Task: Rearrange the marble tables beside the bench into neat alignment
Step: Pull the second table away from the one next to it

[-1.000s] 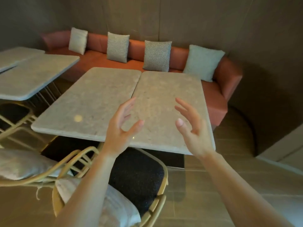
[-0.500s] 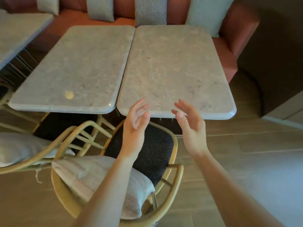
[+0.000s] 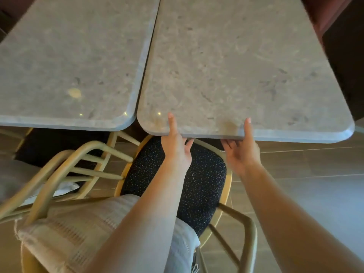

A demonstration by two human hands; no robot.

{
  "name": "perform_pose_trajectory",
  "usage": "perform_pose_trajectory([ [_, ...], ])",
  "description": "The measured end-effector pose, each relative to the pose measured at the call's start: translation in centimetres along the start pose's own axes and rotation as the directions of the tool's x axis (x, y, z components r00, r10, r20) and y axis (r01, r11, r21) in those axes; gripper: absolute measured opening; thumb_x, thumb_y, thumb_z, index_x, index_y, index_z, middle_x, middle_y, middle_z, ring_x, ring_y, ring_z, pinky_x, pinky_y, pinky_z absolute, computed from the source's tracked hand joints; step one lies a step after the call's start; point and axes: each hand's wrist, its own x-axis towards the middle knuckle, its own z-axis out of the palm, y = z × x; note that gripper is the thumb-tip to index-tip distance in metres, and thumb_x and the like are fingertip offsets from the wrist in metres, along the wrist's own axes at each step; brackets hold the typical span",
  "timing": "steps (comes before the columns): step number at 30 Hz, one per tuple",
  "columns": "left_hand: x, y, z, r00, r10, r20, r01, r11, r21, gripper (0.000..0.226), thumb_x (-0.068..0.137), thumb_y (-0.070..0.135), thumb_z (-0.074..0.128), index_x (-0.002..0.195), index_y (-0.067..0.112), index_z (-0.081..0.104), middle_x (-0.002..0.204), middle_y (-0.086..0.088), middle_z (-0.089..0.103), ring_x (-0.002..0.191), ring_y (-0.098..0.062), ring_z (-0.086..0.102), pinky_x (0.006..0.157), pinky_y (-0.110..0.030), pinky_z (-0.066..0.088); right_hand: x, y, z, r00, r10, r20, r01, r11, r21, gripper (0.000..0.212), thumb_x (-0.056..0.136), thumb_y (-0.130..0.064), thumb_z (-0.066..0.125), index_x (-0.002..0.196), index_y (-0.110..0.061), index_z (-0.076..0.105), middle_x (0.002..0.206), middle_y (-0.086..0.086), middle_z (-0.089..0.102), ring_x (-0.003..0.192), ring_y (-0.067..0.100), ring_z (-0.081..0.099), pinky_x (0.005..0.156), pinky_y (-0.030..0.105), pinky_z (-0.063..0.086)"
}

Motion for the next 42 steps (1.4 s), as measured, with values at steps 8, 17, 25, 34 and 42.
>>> perform_pose_trajectory([
  [8,3.3,1.5,2.2,0.946,0.021,-0.322,-0.070,0.987,-0.141,0.073,0.078,0.065,0.084,0.122,0.015,0.054,0.102,-0.001,0.069,0.092,-0.024,0.073,0.081,-0.042,0.065,1.8,-0.4,2.5,0.995,0.020,-0.103,0.004,0.974,0.225,0.043,0.092,-0.045,0.078,0.126,-0.019,0.072,0.110,0.004,0.082,0.098,0.025,0.081,0.080,0.040,0.067],
  [17,4.9,-0.3,3.1,0.873,0.250,-0.419,-0.325,0.938,-0.117,0.057,0.084,0.059,0.081,0.118,0.019,0.058,0.095,0.007,0.070,0.086,-0.017,0.072,0.065,-0.025,0.059,3.2,-0.4,2.1,0.994,-0.045,-0.103,0.059,0.989,0.138,0.042,0.088,-0.053,0.079,0.118,-0.024,0.073,0.107,-0.002,0.083,0.099,0.022,0.080,0.096,0.040,0.063],
  [25,6.5,0.7,3.1,0.860,0.290,-0.419,-0.369,0.922,-0.119,0.060,0.087,0.055,0.080,0.126,0.013,0.061,0.102,0.003,0.071,0.091,-0.018,0.073,0.071,-0.028,0.061,4.1,0.6,3.3,0.995,-0.067,-0.077,0.081,0.978,0.194,0.042,0.090,-0.046,0.080,0.122,-0.020,0.071,0.113,0.002,0.082,0.104,0.025,0.079,0.096,0.046,0.063],
  [34,7.2,0.8,3.5,0.843,0.308,-0.441,-0.397,0.909,-0.126,0.059,0.087,0.052,0.081,0.125,0.012,0.060,0.101,0.004,0.070,0.088,-0.016,0.072,0.060,-0.019,0.056,4.6,0.4,3.9,0.990,-0.092,-0.105,0.111,0.974,0.199,0.045,0.086,-0.045,0.084,0.121,-0.018,0.072,0.110,0.002,0.082,0.097,0.024,0.081,0.093,0.045,0.064],
  [42,7.5,0.7,3.4,0.834,0.328,-0.445,-0.418,0.901,-0.120,0.057,0.087,0.052,0.082,0.123,0.013,0.061,0.097,0.006,0.071,0.081,-0.008,0.071,0.050,-0.011,0.052,4.8,0.6,3.7,0.989,-0.111,-0.100,0.129,0.972,0.198,0.046,0.085,-0.047,0.084,0.119,-0.019,0.073,0.108,0.001,0.083,0.096,0.023,0.081,0.095,0.045,0.063],
])
